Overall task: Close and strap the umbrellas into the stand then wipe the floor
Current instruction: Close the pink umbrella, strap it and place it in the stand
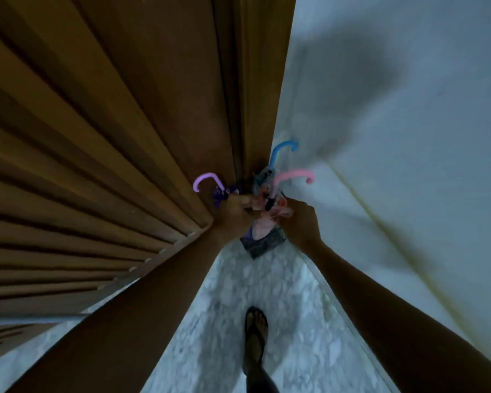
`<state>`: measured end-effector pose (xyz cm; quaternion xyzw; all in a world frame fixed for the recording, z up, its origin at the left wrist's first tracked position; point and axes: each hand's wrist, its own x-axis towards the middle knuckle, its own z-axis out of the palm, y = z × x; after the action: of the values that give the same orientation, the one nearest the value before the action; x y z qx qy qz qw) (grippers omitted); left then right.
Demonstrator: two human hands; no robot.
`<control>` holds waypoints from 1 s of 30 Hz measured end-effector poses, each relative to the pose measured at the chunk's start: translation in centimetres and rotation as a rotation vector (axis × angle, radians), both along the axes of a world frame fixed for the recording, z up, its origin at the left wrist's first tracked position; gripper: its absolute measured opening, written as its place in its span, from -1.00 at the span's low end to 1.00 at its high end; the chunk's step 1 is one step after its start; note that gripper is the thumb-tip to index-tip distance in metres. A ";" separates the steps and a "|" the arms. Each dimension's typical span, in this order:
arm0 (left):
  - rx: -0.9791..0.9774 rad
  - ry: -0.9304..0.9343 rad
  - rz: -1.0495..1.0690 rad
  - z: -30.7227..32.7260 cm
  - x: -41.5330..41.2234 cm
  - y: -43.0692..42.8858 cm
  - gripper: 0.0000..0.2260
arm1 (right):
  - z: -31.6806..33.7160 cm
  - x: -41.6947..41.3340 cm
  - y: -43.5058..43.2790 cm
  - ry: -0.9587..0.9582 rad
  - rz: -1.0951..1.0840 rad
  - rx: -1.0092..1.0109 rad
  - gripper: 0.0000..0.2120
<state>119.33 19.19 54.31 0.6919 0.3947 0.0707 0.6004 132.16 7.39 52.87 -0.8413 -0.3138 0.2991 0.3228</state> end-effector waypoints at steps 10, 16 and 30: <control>0.094 0.243 -0.014 -12.5 0.8 -0.2 -0.86 | -15.8 1.3 1.9 -0.157 0.140 -0.206 -0.63; 0.023 0.211 0.131 -13.1 1.1 1.1 -0.76 | -16.6 0.6 3.4 -0.217 0.040 -0.218 -0.61; 0.020 0.475 0.157 1.1 -18.4 1.5 -0.66 | -3.8 -16.2 3.5 0.058 -0.070 -0.183 -0.41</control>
<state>100.91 20.65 55.40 0.6621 0.5766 -0.0433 0.4767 115.92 10.87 49.11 -0.8688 -0.2461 0.3392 0.2639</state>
